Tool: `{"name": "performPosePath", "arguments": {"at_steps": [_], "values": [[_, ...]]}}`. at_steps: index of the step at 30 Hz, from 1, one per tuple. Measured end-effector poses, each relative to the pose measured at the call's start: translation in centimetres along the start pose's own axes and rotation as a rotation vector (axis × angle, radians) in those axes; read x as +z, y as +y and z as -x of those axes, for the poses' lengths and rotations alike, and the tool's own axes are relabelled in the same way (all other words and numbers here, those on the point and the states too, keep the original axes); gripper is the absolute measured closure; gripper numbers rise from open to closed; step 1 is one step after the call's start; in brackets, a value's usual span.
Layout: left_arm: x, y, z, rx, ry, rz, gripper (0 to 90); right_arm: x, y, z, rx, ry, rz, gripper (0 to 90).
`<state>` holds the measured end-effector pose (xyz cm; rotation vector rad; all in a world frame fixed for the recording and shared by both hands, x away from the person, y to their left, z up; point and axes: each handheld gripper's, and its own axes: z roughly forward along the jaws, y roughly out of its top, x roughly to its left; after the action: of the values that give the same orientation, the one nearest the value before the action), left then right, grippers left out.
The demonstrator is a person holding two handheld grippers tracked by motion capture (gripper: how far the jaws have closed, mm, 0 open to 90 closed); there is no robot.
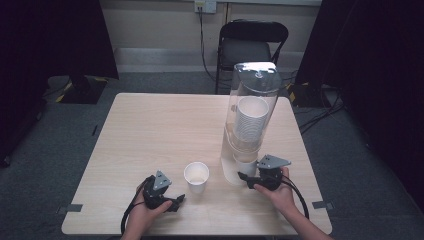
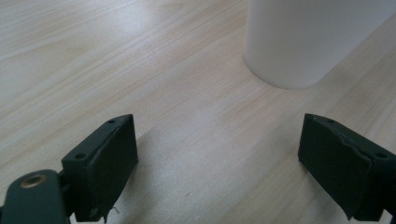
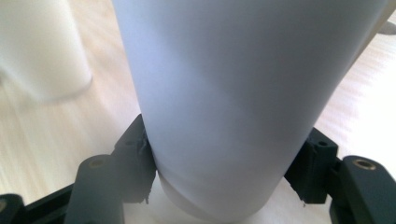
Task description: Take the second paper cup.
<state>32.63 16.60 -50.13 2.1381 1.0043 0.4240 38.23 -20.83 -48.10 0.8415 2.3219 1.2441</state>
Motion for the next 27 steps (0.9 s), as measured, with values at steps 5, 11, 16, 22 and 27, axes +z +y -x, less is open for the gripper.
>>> {"name": "performPosePath", "arguments": {"at_steps": [5, 11, 16, 22, 27], "values": [[0.0, 0.0, 0.0, -0.005, 0.002, 0.005, 11.2, -1.2, -0.2, 0.1, -0.008, 0.024, -0.011, 34.8], [0.0, 0.0, 0.0, -0.002, 0.002, 0.002, 11.2, -1.8, -1.9, 0.9, 0.005, 0.017, -0.057, 34.4], [0.0, 0.0, 0.1, -0.008, 0.001, 0.006, 11.2, -2.5, -2.7, 1.8, 0.004, 0.001, -0.076, 34.1], [0.0, 0.0, 0.0, -0.003, 0.003, 0.003, 11.2, -2.6, -3.5, 2.5, 0.023, -0.003, -0.109, 33.7], [0.0, 0.0, 0.0, -0.004, 0.002, 0.004, 11.2, -2.2, -3.5, 2.5, 0.021, 0.003, -0.113, 33.5]]}}
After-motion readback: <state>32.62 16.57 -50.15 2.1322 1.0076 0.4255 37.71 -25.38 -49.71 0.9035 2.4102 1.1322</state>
